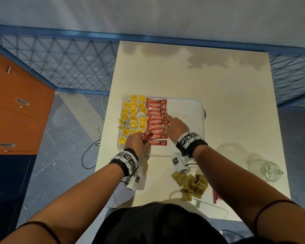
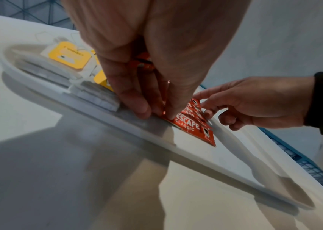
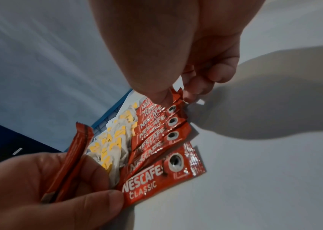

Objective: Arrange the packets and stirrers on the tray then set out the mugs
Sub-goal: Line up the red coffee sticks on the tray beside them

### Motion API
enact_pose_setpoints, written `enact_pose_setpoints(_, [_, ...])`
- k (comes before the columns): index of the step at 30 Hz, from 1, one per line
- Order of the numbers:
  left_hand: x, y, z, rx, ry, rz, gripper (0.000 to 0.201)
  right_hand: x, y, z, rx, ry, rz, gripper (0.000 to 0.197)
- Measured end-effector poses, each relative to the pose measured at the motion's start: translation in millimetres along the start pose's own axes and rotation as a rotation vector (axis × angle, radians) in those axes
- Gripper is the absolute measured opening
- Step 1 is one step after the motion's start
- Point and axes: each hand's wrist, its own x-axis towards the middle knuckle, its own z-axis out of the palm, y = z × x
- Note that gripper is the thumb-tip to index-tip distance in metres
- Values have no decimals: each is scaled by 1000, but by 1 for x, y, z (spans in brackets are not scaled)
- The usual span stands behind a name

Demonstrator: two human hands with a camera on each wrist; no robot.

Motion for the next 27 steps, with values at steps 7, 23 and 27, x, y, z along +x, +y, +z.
enact_pose_setpoints(7, [2, -1, 2, 31, -6, 8, 15, -6, 5, 10, -37, 5, 1, 51])
enact_pose_setpoints(23, [2, -5, 6, 45, -9, 6, 16, -2, 5, 8, -28, -63, -42, 48])
enact_pose_setpoints(27, [2, -4, 4, 40, -22, 4, 17, -7, 5, 2, -2, -26, -42, 48])
